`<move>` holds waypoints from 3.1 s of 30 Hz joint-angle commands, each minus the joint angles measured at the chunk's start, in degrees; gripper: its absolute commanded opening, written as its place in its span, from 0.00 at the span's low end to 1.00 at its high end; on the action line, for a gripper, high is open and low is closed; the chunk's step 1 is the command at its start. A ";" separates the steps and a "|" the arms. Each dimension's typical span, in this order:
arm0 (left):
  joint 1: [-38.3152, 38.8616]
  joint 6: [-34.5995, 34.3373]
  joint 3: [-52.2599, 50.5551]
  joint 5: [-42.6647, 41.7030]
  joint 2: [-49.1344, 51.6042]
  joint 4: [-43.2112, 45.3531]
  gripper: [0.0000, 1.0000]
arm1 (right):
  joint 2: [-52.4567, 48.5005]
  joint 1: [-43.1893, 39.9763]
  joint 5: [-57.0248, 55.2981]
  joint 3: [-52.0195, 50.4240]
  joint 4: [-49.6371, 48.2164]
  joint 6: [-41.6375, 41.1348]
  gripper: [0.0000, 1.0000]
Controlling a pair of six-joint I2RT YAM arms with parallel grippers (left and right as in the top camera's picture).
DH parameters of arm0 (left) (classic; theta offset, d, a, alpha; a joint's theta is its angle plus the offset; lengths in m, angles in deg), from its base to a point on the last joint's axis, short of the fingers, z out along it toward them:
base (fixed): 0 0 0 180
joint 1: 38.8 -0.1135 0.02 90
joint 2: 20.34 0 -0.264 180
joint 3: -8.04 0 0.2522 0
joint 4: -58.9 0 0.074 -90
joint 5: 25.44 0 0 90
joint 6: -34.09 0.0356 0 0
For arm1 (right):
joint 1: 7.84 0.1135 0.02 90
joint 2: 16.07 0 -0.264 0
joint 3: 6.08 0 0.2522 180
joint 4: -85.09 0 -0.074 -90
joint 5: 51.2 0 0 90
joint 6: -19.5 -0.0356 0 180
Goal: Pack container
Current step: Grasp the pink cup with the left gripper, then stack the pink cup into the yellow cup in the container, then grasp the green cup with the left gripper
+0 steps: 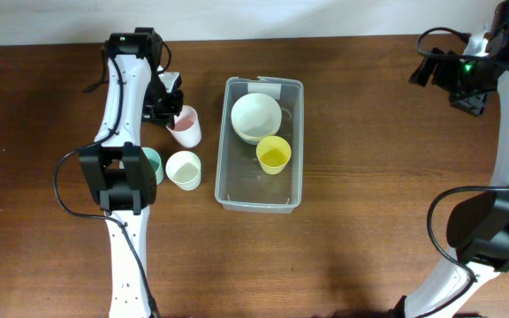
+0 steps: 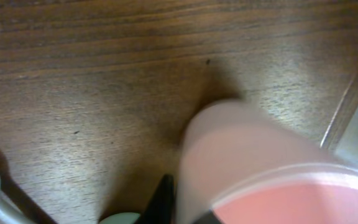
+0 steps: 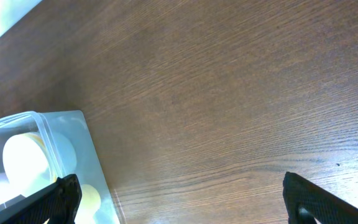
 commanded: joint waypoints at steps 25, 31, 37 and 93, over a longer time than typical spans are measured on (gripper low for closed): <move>25.14 -0.37 8.96 6.40 -21.38 -3.82 0.01 | 0.22 -0.15 -0.35 0.35 -0.15 0.13 0.99; 27.54 -0.37 -4.02 6.21 -21.38 -1.07 0.01 | 0.22 -0.15 -0.35 0.35 -0.15 0.13 0.99; 29.05 -0.35 -14.73 6.21 -21.38 5.07 0.01 | 0.22 -0.15 -0.35 0.35 -0.15 0.13 0.99; -11.58 -7.30 -65.81 3.78 -38.10 36.39 0.01 | 0.22 -0.15 -0.35 0.35 -0.15 0.13 0.99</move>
